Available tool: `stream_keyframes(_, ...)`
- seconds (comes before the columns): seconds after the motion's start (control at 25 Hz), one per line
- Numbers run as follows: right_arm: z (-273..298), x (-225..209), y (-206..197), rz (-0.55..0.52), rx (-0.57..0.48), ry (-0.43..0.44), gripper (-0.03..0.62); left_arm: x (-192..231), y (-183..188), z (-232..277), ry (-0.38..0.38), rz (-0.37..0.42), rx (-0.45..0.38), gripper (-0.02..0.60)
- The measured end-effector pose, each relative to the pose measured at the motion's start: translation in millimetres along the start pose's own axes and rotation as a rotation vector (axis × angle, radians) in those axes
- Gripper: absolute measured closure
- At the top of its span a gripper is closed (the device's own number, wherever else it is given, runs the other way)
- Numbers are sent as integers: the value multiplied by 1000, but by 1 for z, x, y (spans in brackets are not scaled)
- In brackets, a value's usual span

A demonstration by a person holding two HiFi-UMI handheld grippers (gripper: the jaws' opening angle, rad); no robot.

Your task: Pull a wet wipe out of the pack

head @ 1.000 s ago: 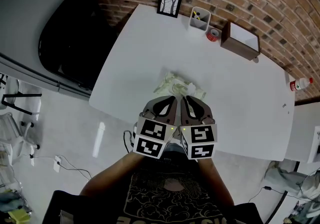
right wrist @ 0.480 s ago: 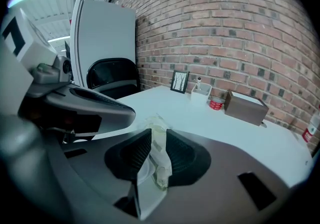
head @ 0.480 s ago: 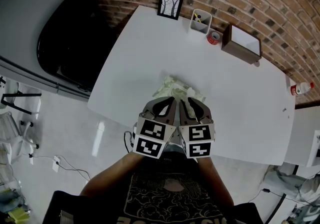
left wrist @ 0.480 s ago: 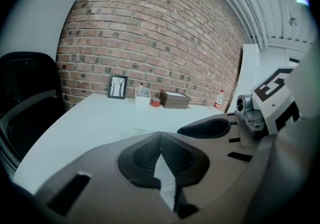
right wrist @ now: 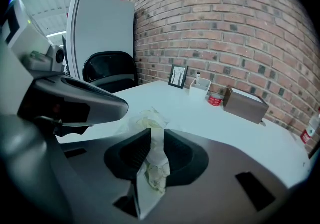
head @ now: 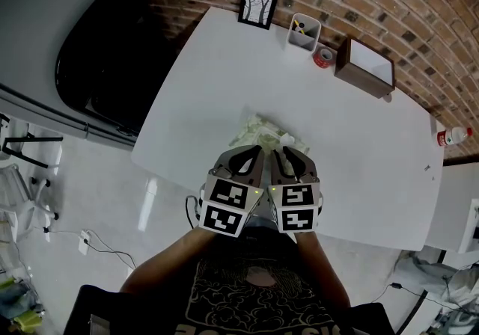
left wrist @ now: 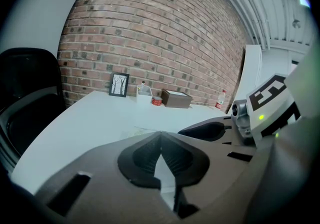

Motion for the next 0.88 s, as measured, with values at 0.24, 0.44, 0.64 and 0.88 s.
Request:
stream_keyframes(0.24,3,-1,1,-2,5,1,527,2,1,1,0,1,0,571)
stream_keyframes(0.44,4,-2,0,9,12,-1,546,3,-1,0,0,-1,8,571)
stream_keyframes(0.64,4,-2,0,27,8,7,566,2,-1,-1,-2,-1,6,571)
stream_keyframes(0.88,3,-3,-1,60,-7,21,574,3,0,-3,-1,5,2,571)
Point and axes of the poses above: the fingertips, and each gripper's own axes: z forward along the fingers, x to its left, y out of its top, the point moved 8 cm from there along -z, backward along the fingers, and after that the axes turned 10 degrees about -z, right-handed, at the moved point
